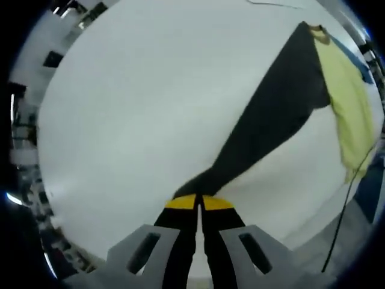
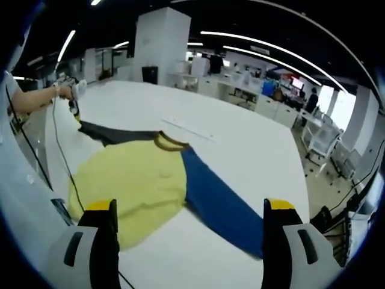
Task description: Fold the garment on the visible template until the final outline fits inside the template.
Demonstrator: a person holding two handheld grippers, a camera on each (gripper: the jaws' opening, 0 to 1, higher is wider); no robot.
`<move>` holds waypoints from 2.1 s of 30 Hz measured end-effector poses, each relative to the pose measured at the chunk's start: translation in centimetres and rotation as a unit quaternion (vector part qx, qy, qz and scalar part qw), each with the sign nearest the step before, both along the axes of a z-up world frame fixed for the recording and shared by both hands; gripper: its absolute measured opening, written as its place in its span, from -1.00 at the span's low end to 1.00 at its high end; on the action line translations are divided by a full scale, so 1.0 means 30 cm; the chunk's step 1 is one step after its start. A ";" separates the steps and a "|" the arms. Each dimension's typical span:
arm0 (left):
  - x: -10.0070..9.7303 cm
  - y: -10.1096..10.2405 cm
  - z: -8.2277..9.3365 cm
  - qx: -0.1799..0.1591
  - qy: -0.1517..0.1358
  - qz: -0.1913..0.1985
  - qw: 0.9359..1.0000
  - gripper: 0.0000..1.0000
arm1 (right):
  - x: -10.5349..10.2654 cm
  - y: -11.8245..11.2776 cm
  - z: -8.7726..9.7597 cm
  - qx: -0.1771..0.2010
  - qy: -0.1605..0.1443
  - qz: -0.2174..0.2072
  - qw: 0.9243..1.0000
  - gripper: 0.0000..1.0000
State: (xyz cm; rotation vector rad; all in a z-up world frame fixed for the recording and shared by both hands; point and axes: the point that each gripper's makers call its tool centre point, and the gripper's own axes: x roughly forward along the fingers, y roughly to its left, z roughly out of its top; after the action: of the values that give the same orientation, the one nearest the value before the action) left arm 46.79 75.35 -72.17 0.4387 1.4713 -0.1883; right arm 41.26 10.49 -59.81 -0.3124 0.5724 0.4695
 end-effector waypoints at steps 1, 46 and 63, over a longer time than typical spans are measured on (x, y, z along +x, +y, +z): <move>0.015 0.006 -0.001 0.006 0.000 -0.005 1.000 -1.00 | 0.001 -0.002 0.001 0.000 0.000 -0.002 1.000 0.99; 0.155 0.090 -0.158 0.044 -0.014 -0.040 0.998 -1.00 | 0.035 -0.004 0.007 -0.008 0.009 -0.028 1.000 0.99; 0.163 0.055 -0.063 0.034 -0.068 -0.055 0.996 -0.68 | 0.021 -0.003 0.002 0.009 -0.001 -0.025 1.000 0.99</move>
State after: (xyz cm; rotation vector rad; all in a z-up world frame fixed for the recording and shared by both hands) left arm 51.66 77.00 -74.08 0.5775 1.3233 -0.1913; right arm 41.90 10.40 -59.74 -0.2816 0.5719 0.4250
